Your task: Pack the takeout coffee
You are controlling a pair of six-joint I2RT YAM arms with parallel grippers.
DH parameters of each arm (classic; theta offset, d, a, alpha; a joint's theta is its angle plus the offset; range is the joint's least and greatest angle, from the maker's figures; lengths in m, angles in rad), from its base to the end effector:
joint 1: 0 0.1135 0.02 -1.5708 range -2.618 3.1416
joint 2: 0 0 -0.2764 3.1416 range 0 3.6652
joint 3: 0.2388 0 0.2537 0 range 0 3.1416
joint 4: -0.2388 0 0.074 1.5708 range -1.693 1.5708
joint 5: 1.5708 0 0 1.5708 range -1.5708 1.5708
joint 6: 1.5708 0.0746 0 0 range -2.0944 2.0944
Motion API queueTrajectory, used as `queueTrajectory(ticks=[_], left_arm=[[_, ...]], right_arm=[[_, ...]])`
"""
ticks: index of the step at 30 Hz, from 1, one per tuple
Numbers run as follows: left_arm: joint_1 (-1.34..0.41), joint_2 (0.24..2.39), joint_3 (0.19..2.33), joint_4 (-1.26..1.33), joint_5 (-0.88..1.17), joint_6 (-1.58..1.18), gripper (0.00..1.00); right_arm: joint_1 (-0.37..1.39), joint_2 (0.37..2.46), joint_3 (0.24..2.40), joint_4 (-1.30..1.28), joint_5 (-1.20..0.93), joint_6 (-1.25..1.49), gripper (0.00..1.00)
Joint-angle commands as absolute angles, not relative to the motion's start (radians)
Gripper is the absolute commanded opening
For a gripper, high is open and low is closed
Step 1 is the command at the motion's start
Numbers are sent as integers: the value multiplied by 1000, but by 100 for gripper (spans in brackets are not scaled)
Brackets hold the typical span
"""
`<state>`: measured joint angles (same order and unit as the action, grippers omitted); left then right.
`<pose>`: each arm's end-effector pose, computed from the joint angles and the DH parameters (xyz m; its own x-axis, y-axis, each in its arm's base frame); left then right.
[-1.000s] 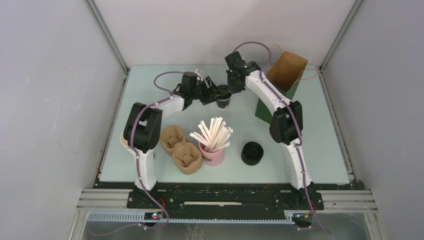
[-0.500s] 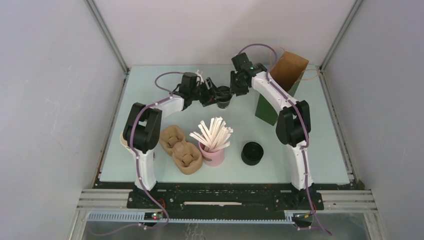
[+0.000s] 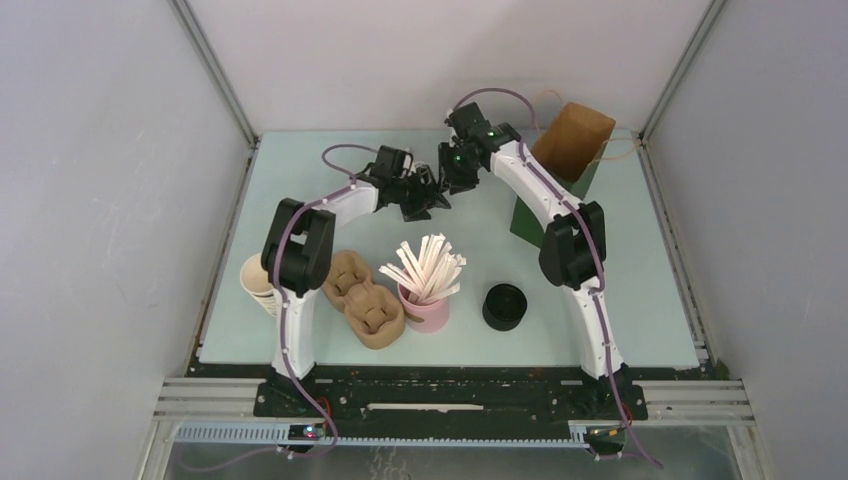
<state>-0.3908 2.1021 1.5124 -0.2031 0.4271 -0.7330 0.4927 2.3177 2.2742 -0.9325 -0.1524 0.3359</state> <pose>0.4486 -0.2182 0.1635 -0.9013 -0.2873 -0.3242 0.0168 0.7247 -0.6889 0.4699 0.2651 0.2432 -0.8678 -0.0961 -0.4876 -0.2716 0.9133 0.3034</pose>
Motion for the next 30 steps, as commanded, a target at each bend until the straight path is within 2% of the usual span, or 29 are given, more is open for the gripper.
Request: queueTrajectory(ticks=[1,6,9,13,15,17,22,25,30], left_arm=[[-394,2125,1625,-294,429,-689,71],[-397,1967,1528,-296,454,-645,78],[-388,1826,1408,-271,409,-598,84],[-384,1690,1366,-344,169,-489,92],[-375,1658,1377,-360,43,-465,99],[-371,1640,1386,-352,-75,-446,100],[-329,1795,1578,-472,-340,-401,100],[-283,1970,1786,-629,-384,-366,100],[-236,2185,2002,-705,-315,-280,100]], right_arm=[[476,2317,2339,-936,-252,304,46],[472,2206,2215,-917,-258,258,52],[468,2115,2111,-863,-236,242,60],[452,2006,1965,-760,-230,242,67],[438,1964,1906,-707,-238,246,71],[429,1945,1885,-692,-252,246,73],[429,1911,1847,-686,-269,248,74],[433,1870,1780,-648,-284,249,74],[434,1803,1678,-593,-287,242,74]])
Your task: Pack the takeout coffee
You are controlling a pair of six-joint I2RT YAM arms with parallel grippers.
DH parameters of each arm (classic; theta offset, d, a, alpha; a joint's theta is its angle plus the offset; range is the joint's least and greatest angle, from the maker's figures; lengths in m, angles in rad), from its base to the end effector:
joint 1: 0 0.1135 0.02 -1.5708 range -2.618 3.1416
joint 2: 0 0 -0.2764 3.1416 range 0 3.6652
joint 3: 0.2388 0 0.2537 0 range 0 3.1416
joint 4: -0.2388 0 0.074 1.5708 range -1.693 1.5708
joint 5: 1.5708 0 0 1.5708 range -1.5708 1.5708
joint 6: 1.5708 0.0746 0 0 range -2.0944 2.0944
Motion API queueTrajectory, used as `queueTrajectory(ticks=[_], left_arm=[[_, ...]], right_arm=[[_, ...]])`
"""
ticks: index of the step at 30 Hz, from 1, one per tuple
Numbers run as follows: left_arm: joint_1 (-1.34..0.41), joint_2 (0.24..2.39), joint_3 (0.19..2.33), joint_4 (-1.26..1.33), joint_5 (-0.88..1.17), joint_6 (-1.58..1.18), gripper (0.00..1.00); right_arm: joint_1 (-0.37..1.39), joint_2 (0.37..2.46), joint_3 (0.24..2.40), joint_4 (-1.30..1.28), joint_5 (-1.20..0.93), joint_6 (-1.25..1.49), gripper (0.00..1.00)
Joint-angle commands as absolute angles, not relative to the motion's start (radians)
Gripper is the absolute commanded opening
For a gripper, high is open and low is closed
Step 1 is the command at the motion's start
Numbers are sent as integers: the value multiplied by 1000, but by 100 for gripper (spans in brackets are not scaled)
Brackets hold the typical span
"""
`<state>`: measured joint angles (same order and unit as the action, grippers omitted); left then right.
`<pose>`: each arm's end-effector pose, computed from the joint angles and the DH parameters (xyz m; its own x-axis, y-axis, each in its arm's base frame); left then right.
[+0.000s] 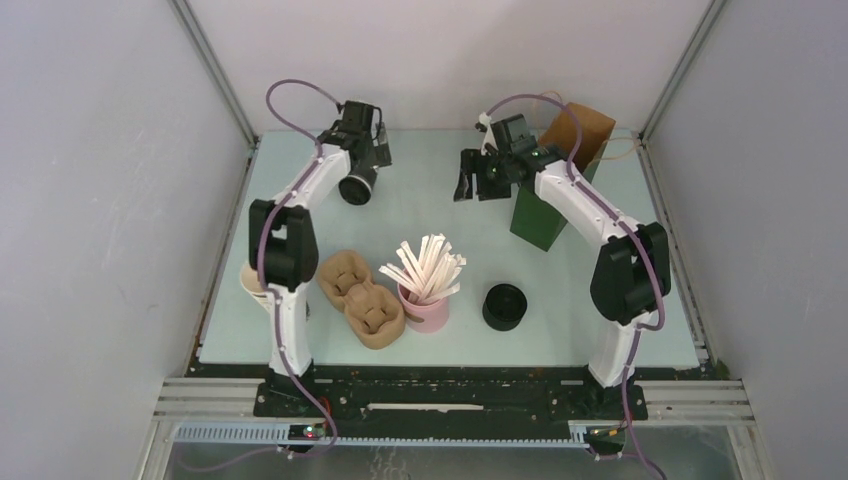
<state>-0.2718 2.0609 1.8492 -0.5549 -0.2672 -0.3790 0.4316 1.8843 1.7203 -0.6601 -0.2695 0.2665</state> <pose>0.4954 -0.1176 0.2630 -0.6488 -0.1896 -0.7369 -0.1769 0.9795 -0.0963 0.4071 0.2094 0.2883 -0.7925 -0.0855 -0.6038 -0.3719 0.8525 0.3674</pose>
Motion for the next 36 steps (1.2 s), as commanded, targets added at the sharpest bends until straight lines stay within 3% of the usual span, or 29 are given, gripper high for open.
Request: queueTrajectory(ticks=[1,9,17,21,25,36], left_arm=[[-232,2210,2030,-712,-330,-262,100],[-215,2332,2170,-783,-278,-226,100],[-210,2337,2107,-794,-171,-301,88],[-201,2353,2106,-817,-146,-312,97],[-190,2369,2109,-818,-112,-330,96],[-170,2318,2042,-769,-10,-382,80]], right_arm=[[434,1792,1665,-588,-285,236,74],[428,1767,1635,-584,-289,224,73],[436,1754,1633,-587,-292,225,73],[437,1728,1612,-567,-293,230,73],[438,1708,1592,-558,-289,230,73],[444,1682,1583,-562,-262,219,73]])
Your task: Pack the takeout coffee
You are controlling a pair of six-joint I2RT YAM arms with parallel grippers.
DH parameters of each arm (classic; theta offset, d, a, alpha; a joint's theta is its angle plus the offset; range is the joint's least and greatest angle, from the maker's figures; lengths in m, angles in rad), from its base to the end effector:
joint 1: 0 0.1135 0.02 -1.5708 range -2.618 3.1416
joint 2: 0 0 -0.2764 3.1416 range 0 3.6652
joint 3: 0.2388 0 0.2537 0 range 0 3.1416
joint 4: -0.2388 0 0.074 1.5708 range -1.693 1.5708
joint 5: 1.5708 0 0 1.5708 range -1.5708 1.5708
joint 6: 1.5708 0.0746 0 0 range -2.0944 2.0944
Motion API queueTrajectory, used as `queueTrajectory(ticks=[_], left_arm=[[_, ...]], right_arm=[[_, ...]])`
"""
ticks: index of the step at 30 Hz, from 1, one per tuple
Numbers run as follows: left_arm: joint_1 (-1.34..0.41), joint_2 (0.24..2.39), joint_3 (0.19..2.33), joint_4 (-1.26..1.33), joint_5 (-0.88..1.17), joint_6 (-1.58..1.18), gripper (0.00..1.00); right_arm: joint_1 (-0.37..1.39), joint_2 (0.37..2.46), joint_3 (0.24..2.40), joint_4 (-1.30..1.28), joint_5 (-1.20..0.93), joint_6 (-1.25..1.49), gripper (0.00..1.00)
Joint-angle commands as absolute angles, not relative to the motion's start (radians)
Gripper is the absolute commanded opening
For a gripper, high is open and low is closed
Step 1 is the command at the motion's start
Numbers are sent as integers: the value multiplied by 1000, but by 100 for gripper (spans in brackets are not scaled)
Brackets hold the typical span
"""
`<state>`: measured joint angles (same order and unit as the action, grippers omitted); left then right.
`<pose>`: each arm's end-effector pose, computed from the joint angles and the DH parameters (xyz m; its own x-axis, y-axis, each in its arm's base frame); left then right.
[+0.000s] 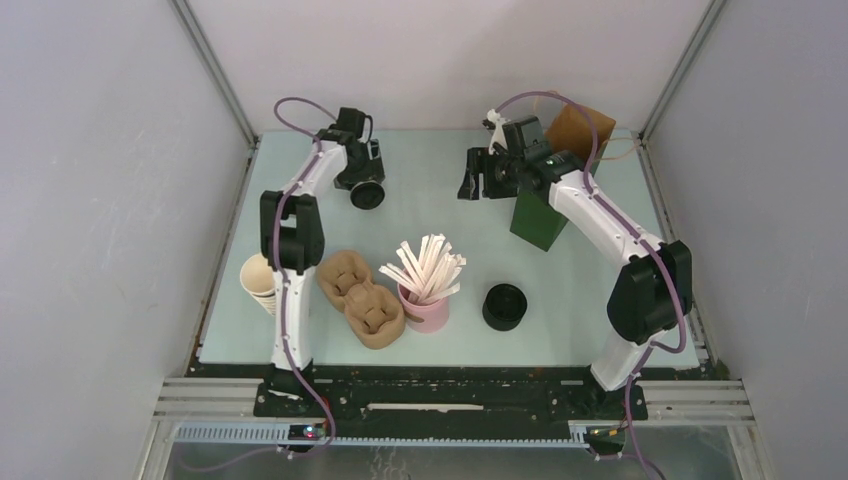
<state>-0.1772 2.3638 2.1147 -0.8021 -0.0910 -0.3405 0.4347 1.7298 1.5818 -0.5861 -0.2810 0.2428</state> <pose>0.5369 -0.0893 0.1761 -0.8492 -0.1858 -0.4944 -0.1617 0.9826 -0.0915 0.3764 0.1976 0.3118 -0.7320 -0.0852 -0.6760 -0.4279 0.8295 0.3588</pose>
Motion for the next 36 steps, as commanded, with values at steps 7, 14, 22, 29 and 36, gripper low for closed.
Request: queueTrajectory(ticks=[7,14,22,29,36], left_arm=[[-168,2145,1846,-600,199,-514,73],[-174,1978,1578,-193,494,-850,71],[-264,1920,1407,227,633,-1237,70],[-366,1896,1145,657,557,-1714,66],[-438,1903,1046,869,457,-1951,66]], right_arm=[[449,1663,1573,-563,-247,218,73],[471,1620,1542,-564,-210,210,74],[506,1564,1508,-583,-150,198,74],[531,1514,1478,-592,-115,190,75],[581,1493,1405,-511,-38,145,94]])
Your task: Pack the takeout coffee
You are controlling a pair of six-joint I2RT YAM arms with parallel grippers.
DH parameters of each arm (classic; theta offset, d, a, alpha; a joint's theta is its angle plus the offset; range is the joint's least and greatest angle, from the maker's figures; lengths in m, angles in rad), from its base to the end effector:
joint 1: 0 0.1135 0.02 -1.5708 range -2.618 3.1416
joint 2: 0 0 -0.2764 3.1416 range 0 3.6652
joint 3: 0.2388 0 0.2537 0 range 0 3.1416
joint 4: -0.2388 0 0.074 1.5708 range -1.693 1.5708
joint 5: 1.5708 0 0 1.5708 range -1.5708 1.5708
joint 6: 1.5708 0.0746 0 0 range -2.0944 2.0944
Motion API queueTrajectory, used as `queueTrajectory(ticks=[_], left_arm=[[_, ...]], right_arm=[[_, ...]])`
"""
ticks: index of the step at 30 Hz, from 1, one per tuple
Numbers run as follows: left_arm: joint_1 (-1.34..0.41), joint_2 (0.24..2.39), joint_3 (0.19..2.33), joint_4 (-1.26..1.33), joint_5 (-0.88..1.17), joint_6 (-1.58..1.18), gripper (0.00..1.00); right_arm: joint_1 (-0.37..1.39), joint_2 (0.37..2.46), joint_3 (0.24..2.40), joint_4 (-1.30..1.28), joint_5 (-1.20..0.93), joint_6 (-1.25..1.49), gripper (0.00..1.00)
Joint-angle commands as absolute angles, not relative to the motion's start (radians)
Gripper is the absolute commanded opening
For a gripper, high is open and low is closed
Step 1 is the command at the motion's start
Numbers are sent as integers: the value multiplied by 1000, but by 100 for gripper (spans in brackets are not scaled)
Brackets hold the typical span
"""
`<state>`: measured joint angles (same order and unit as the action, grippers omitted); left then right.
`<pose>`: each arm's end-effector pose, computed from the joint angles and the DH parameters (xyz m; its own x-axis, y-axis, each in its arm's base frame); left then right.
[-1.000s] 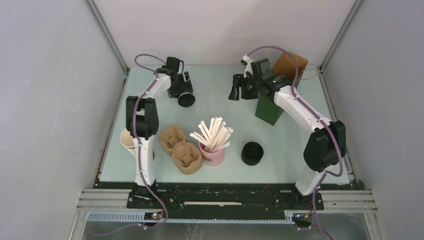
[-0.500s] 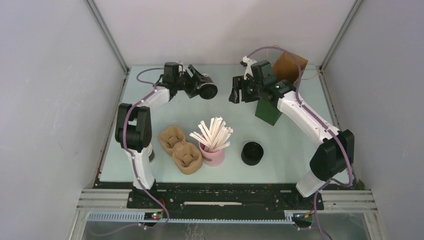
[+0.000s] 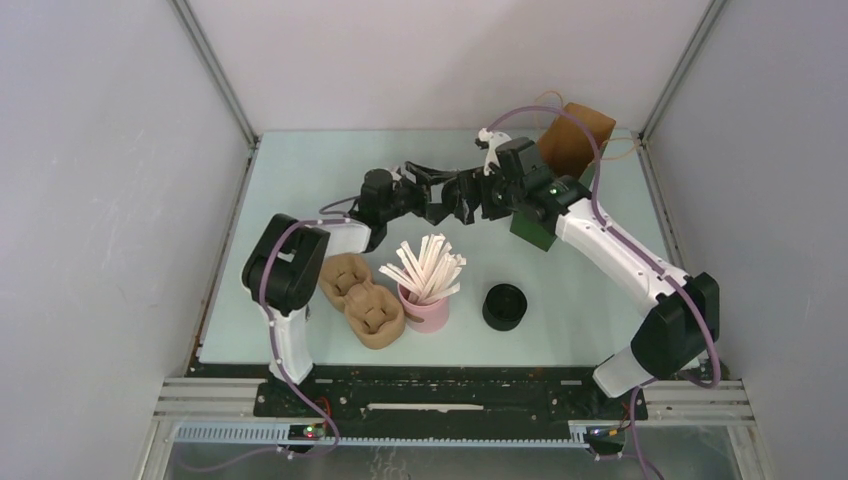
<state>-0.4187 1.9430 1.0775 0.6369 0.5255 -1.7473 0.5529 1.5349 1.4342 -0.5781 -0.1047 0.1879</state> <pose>0.4059 -0.2216 0.1908 -0.7494 -0.5987 0.2829 -0.3440 -0.0132 -0.9389 0.3165 0.2045 0.3316 -0.6354 -0.1738 -0.7524 -0.4813 0.8511 0.2099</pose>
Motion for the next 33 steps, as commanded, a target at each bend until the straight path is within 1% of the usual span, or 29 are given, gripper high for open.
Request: queueTrajectory(ticks=[1,2,3,6,10,22,29,33], left_arm=[[-444,1904,1040,874,450,-1964,66],[-448,1903,1031,877,442,-1974,66],[-453,1900,1019,885,430,-1986,66],[-464,1892,985,909,408,-2012,66],[-473,1884,958,918,392,-2032,65],[-485,1868,957,923,382,-2043,65],[-491,1879,958,935,379,-2052,65],[-491,1884,958,940,375,-2056,65]], right_arm=[[588,1493,1397,-497,-14,144,95],[595,1493,1387,-479,15,142,99],[605,1491,1376,-457,62,135,99],[646,1494,1358,-390,193,115,100],[670,1510,1355,-317,268,137,100],[729,1620,1368,-167,386,53,100],[738,1687,1423,-185,474,5,100],[738,1661,1425,-216,451,13,100]])
